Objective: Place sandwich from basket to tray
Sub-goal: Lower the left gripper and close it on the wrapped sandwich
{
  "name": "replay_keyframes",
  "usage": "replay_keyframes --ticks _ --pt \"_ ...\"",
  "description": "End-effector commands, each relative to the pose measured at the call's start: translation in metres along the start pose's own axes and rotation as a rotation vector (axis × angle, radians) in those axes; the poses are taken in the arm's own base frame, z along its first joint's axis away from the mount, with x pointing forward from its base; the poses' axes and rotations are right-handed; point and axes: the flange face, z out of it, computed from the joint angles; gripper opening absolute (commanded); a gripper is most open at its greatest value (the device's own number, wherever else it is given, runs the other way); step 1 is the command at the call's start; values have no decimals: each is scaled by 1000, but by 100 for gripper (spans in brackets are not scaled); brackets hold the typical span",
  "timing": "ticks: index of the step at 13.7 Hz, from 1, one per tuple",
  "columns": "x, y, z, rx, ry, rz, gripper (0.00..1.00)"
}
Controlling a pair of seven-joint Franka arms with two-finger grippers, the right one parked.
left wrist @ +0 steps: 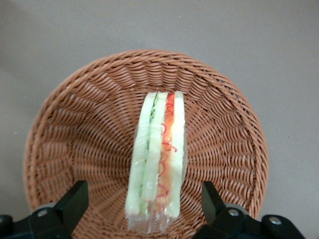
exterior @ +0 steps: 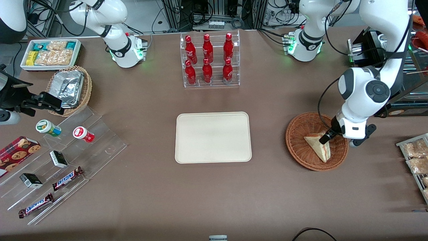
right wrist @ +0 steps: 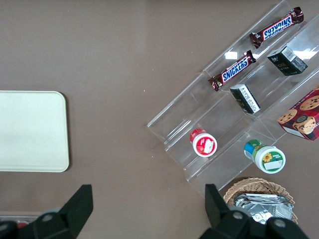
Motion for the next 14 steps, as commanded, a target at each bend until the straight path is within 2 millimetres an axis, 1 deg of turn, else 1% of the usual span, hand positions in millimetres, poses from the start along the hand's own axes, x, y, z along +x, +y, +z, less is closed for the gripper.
replay_keyframes --ticks 1,3,4,5,6,7,8,10,11,12,13,14 --pt "-2 4 16 -11 8 -9 100" --pt "-4 4 25 -4 -3 -6 98" --pt "-5 3 30 2 -9 -3 91" --pt "-5 3 31 5 -12 -2 74" --pt "-6 3 33 7 -15 2 48" --pt "-8 6 31 6 -16 6 13" --pt "-12 15 28 1 -12 21 0" --pt "-14 15 26 4 -13 27 0" --pt "-16 19 19 9 -15 37 0" --pt "-18 19 7 30 -27 56 0" --pt "-19 22 -12 54 -36 75 0" --pt "-24 30 -31 85 -50 119 0"
